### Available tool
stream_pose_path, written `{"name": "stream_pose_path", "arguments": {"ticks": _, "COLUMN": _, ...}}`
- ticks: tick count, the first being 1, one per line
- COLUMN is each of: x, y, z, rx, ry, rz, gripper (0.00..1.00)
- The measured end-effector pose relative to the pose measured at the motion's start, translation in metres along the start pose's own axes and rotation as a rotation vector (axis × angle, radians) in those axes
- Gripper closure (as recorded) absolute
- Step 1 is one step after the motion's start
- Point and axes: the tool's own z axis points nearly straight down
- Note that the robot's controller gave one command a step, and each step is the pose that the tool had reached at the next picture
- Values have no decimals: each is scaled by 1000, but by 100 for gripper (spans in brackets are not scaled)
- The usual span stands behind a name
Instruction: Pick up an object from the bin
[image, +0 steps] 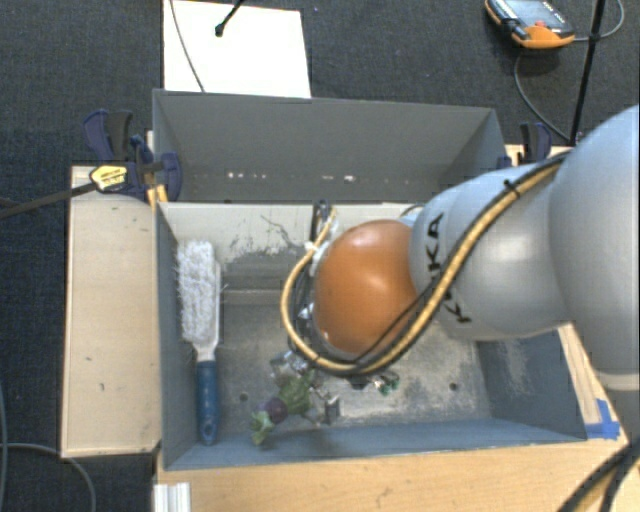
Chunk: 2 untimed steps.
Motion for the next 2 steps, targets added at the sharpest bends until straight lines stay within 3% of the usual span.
{"name": "stream_pose_path", "arguments": {"ticks": 2, "x": 0, "y": 0, "z": -24, "rx": -1, "ry": 3, "rz": 3, "gripper": 100}}
